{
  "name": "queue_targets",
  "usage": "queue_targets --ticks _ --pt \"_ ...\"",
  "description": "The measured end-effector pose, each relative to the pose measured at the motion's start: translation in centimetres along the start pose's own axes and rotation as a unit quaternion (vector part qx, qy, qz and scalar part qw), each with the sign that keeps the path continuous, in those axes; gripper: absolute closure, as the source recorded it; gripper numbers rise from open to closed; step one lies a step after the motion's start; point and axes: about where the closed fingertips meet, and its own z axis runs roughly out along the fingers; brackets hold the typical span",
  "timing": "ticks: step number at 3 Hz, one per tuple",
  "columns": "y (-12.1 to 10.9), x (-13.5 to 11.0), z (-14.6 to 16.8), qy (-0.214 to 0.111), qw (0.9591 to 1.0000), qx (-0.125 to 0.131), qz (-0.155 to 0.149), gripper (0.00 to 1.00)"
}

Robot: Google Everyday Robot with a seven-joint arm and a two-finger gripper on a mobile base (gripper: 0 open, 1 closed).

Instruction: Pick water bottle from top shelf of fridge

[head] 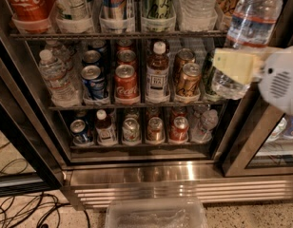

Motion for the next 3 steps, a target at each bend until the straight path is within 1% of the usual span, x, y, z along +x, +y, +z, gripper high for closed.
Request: queue_targets --ticks 1,2,3 --pt "-1.52 -2.03 -0.03 0.024 0.9981 -0.045 -0.035 1.00" --pt "-0.82 -2.54 -0.75 0.042 0.9944 -0.061 -0.075 1.00" --pt "-0.77 -2.47 -0.74 0.042 0.9944 -0.062 -0.075 1.00"
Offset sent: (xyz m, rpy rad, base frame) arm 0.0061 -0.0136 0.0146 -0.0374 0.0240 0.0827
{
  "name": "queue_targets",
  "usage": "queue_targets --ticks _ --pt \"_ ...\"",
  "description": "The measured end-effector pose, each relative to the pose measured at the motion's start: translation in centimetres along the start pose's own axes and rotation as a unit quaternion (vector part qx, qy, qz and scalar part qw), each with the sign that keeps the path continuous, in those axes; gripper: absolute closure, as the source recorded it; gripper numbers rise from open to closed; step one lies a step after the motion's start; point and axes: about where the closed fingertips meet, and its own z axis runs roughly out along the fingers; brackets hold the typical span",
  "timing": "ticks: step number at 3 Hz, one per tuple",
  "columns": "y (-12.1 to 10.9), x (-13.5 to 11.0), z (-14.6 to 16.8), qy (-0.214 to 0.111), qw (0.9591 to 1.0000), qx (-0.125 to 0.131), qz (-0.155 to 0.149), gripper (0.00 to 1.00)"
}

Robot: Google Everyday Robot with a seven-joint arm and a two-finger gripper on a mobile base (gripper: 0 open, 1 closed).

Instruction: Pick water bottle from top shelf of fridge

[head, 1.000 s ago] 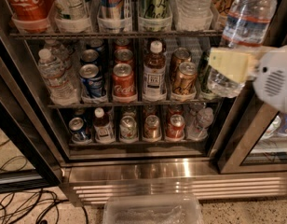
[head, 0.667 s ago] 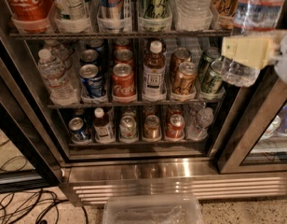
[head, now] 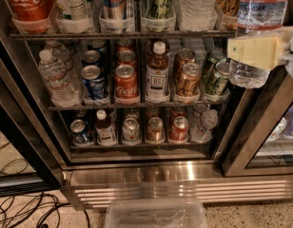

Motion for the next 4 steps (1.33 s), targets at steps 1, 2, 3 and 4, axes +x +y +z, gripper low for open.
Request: queue_targets --ticks 1,2,3,4 --pt "3.4 0.7 1.2 0.023 0.9979 -0.061 -0.008 1.00" --pt "7.3 2.5 2.7 0.048 0.9899 -0.134 -0.006 1.00" --pt "7.3 2.7 2.7 0.048 0.9899 -0.134 -0.006 1.00" --pt "10.2 4.1 4.2 0.055 0.9797 -0.193 0.010 1.00"
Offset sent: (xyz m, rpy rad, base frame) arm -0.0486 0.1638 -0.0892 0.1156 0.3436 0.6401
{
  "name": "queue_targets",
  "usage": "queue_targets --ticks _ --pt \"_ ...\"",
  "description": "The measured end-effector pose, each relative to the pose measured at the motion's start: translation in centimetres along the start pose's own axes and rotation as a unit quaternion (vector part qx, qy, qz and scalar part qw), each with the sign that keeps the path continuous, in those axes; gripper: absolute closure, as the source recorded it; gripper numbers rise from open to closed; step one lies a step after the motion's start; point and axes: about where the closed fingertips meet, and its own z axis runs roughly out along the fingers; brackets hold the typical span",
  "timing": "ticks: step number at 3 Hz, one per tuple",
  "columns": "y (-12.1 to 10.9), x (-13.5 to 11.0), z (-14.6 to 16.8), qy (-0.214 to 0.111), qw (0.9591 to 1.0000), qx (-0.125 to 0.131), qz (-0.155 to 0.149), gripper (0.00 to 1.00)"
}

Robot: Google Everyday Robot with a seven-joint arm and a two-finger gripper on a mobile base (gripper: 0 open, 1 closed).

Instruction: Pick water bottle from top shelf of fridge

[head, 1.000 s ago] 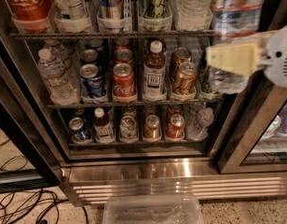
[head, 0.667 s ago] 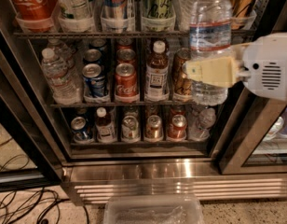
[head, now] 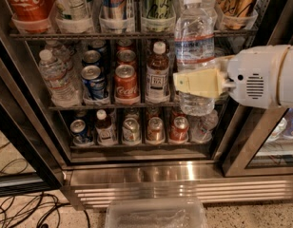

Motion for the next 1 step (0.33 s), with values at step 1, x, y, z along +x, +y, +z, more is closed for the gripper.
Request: queue_targets --ticks 1 --pt "0.00 0.00 0.00 0.000 1.0000 0.000 0.000 1.00"
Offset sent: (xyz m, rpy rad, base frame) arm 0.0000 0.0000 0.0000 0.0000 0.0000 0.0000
